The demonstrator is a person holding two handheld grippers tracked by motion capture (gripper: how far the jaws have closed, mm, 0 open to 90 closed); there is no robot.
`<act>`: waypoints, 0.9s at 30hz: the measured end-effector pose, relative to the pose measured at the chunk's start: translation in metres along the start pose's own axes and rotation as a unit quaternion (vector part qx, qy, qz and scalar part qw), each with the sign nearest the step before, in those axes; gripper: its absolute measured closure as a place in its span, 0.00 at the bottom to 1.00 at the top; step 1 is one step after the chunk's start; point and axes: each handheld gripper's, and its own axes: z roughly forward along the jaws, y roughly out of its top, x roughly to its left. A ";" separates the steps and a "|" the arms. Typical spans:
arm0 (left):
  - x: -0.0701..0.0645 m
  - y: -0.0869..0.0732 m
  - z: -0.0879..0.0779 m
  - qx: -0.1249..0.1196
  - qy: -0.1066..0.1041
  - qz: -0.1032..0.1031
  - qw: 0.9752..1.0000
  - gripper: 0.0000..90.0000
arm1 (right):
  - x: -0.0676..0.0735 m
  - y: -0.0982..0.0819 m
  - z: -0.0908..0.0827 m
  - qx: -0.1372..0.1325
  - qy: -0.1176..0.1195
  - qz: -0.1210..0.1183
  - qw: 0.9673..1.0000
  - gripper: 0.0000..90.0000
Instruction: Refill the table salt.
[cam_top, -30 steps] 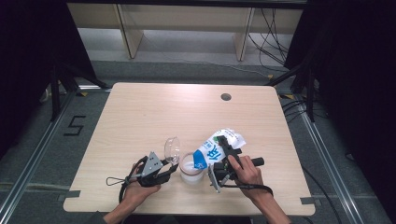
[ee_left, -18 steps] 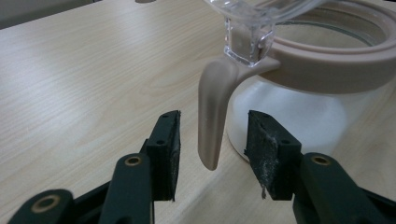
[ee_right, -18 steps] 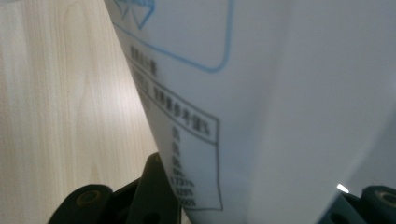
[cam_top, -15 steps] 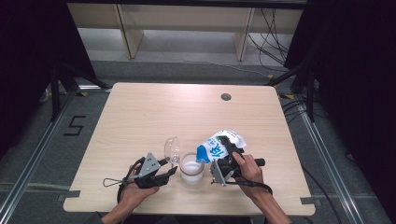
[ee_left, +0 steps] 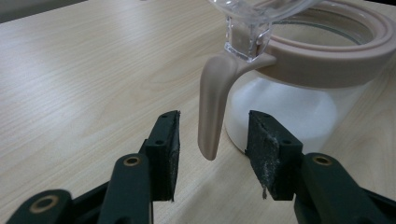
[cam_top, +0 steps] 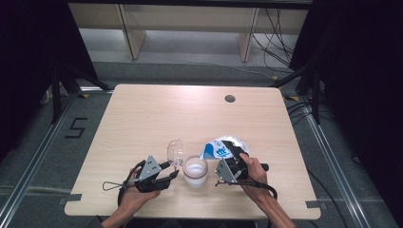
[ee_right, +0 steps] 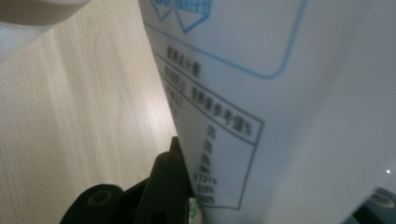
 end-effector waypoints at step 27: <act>0.002 0.000 -0.001 -0.001 -0.005 -0.001 1.000 0.61 | -0.017 -0.038 0.014 -0.038 0.123 0.258 0.957 0.88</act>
